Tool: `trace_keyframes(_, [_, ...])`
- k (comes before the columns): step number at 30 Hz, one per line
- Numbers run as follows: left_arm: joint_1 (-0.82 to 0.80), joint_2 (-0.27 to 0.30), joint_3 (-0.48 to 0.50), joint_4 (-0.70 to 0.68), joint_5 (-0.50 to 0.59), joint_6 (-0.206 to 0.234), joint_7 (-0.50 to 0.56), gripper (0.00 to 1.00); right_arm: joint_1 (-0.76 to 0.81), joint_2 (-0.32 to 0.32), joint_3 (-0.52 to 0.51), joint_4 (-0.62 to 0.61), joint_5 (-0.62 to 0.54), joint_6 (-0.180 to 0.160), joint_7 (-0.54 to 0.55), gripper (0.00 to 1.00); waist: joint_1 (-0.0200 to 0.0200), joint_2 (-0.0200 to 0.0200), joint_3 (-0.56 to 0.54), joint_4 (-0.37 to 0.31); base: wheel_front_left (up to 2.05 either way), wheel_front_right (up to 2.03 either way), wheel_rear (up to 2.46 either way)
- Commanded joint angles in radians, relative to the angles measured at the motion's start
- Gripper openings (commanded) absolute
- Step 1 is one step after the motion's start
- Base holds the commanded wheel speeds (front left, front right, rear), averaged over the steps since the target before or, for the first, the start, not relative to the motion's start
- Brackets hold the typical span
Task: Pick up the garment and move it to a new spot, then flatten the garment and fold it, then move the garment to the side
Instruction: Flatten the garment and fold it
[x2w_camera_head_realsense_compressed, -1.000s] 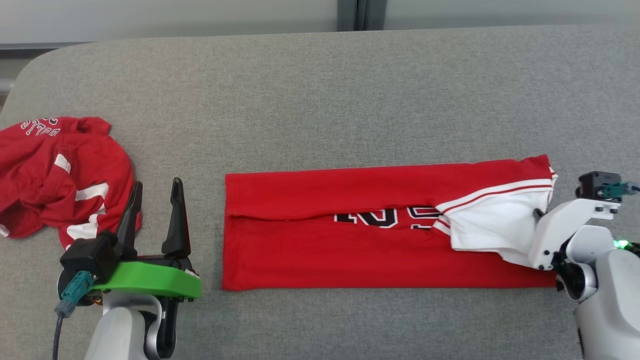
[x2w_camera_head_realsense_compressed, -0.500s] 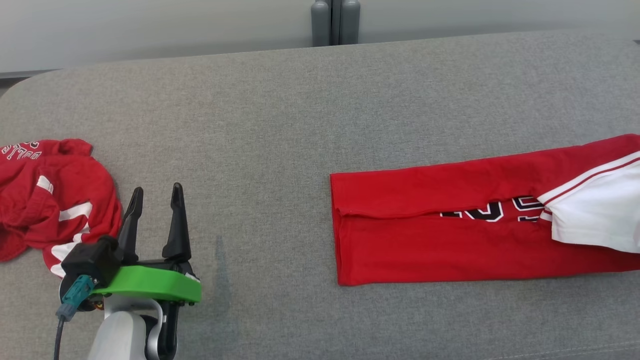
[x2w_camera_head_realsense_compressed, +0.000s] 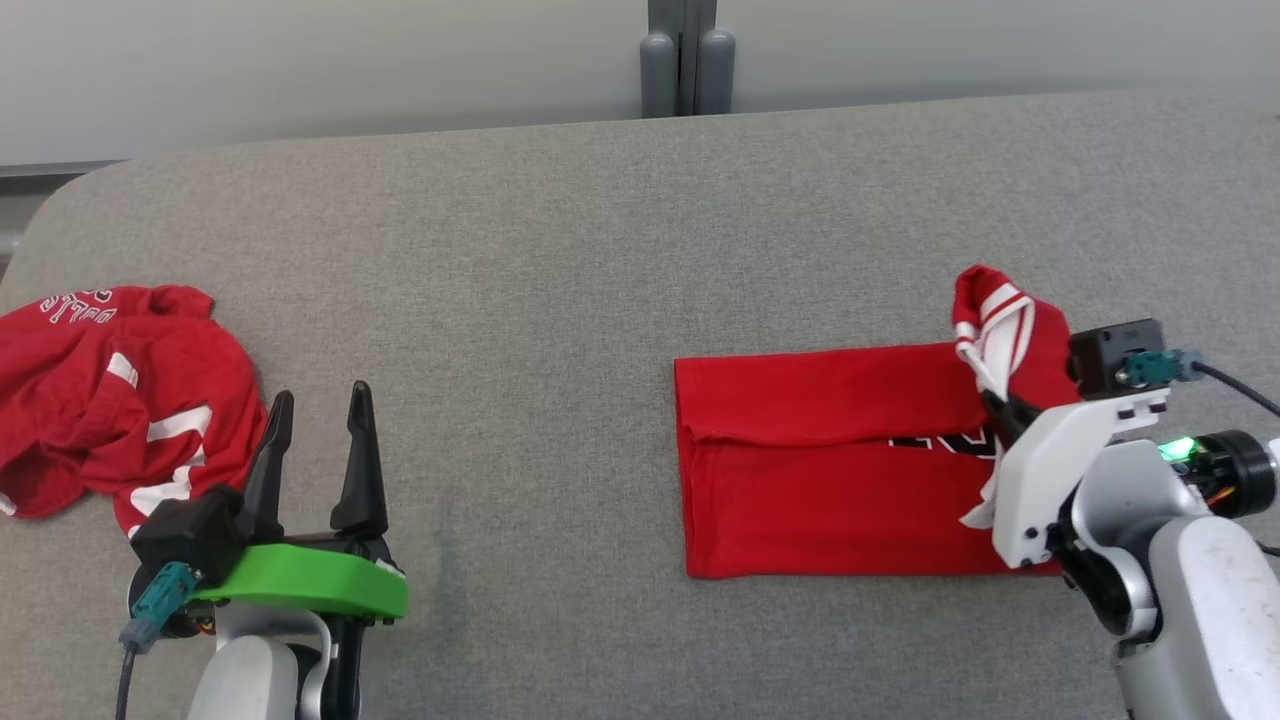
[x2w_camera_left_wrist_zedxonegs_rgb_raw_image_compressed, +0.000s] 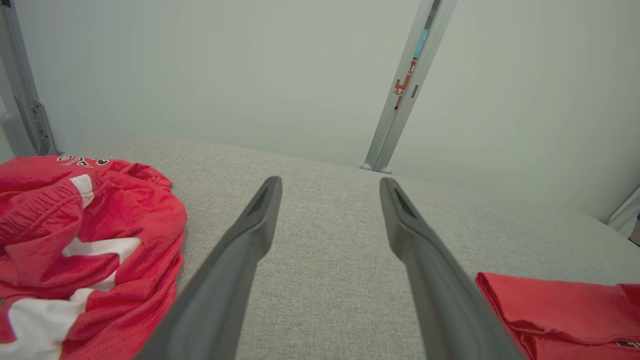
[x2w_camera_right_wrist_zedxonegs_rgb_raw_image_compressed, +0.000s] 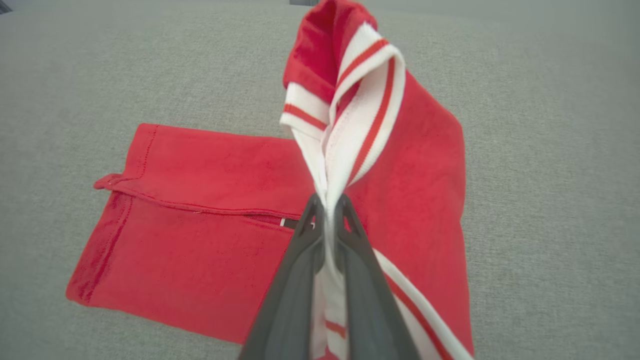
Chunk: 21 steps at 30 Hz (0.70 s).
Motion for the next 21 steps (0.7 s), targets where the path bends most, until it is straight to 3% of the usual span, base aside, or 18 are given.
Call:
trace_keyframes(1, [0.022, 0.003, 0.004, -0.003, -0.013, -0.003, 0.000, 1.00, 0.010, 0.004, 0.025, -0.002, 0.012, -0.001, 0.002, 0.00, 0.0000, 0.0000, -0.003, 0.009, 0.00, 0.00, 0.00])
trace_keyframes(10, [0.003, -0.007, -0.016, -0.009, -0.013, -0.003, 0.000, 1.00, -0.057, 0.081, 0.177, 0.115, 0.018, -0.001, -0.028, 0.00, 0.0000, 0.0000, 0.011, 0.054, 0.00, 0.00, 0.00])
trace_keyframes(21, [-0.024, -0.015, -0.038, -0.008, -0.002, -0.002, 0.000, 1.00, -0.168, 0.132, 0.222, 0.295, 0.013, -0.001, -0.086, 0.00, 0.0000, 0.0000, 0.039, 0.089, 0.00, 0.00, 0.00])
